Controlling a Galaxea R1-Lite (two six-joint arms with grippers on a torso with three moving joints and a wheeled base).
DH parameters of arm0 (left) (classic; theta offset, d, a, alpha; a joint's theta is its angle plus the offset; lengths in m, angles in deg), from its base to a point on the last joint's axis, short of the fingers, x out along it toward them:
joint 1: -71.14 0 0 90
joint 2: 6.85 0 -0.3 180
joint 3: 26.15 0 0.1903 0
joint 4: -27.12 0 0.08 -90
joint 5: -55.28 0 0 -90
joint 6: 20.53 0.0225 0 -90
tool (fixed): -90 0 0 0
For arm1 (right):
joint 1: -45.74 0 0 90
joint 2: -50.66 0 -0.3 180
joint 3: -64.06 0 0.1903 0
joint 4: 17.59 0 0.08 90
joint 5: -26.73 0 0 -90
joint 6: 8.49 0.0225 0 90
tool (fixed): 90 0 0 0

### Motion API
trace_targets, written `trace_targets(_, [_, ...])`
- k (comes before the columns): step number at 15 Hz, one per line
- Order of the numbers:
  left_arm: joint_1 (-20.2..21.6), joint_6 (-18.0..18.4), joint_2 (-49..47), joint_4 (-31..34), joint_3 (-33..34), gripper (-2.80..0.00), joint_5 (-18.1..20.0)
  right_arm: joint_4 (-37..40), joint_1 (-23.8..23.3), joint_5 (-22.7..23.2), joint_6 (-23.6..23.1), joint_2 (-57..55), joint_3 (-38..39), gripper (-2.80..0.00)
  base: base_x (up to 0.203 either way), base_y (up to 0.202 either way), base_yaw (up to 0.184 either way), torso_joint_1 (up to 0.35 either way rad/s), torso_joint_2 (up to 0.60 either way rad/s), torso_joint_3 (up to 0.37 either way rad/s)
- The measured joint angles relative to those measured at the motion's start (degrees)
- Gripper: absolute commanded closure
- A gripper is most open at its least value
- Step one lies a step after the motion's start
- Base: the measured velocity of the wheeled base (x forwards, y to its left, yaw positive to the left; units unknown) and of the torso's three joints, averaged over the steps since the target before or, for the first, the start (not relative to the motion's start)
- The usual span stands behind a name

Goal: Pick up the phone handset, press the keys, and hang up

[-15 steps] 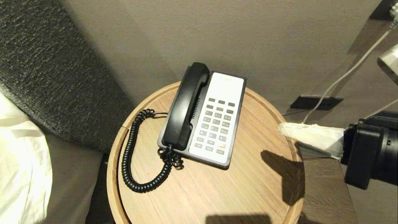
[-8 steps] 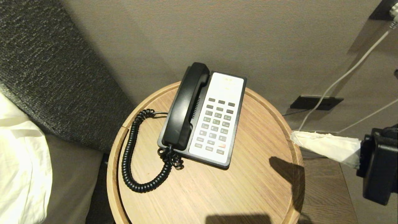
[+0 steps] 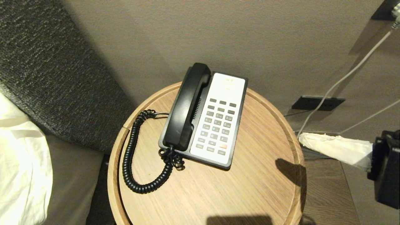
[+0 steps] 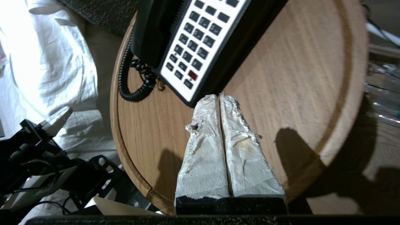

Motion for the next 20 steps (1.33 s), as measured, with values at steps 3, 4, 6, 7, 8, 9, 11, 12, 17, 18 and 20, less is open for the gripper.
trace_targets(3, [0.0,0.0,0.0,0.0,0.0,0.00,0.0,0.3,-0.7,-2.5,-0.2,4.2,3.1,0.00,0.000,0.000,0.000,0.000,0.00,0.000])
trace_targets(4, [0.0,0.0,0.0,0.0,0.0,0.00,0.0,0.3,-2.7,-2.8,-0.4,6.0,5.3,0.00,0.000,0.000,0.000,0.000,0.00,0.000])
trace_targets(6, [0.0,0.0,0.0,0.0,0.0,0.00,0.0,0.2,-11.5,-2.1,-0.9,10.1,10.8,0.00,0.000,0.000,0.000,0.000,0.00,0.000])
trace_targets(7, [0.0,0.0,0.0,0.0,0.0,0.00,0.0,0.2,-18.4,-0.6,-1.3,12.8,14.4,0.00,0.000,0.000,0.000,0.000,0.00,0.000])
trace_targets(8, [0.0,0.0,0.0,0.0,0.0,0.00,0.0,0.3,-26.5,2.3,-2.3,16.6,18.5,0.00,0.000,0.000,0.000,0.000,0.00,0.000])
trace_targets(9, [0.0,0.0,0.0,0.0,0.0,0.00,0.0,0.4,-32.7,5.5,-3.5,20.4,21.9,0.00,0.000,0.000,0.000,0.000,0.00,0.000])
trace_targets(11, [0.0,0.0,0.0,0.0,0.0,0.00,0.0,1.4,-43.2,13.6,-7.8,30.8,29.0,0.00,0.000,0.000,0.000,0.000,0.00,0.000])
trace_targets(12, [0.0,0.0,0.0,0.0,0.0,0.00,0.0,1.9,-46.4,16.6,-10.1,35.8,31.7,0.00,0.000,0.000,0.000,0.000,0.00,0.000])
trace_targets(17, [0.0,0.0,0.0,0.0,0.0,0.00,0.0,5.4,-55.5,15.3,-16.4,57.2,42.6,0.00,0.000,0.000,0.000,0.000,0.00,0.000])
trace_targets(18, [0.0,0.0,0.0,0.0,0.0,0.00,0.0,6.3,-55.8,15.4,-16.5,58.8,42.8,0.00,0.000,0.000,0.000,0.000,0.00,0.000])
trace_targets(20, [0.0,0.0,0.0,0.0,0.0,0.00,0.0,11.3,-56.1,14.1,-15.9,60.8,42.2,0.00,0.000,0.000,0.000,0.000,0.00,0.000])
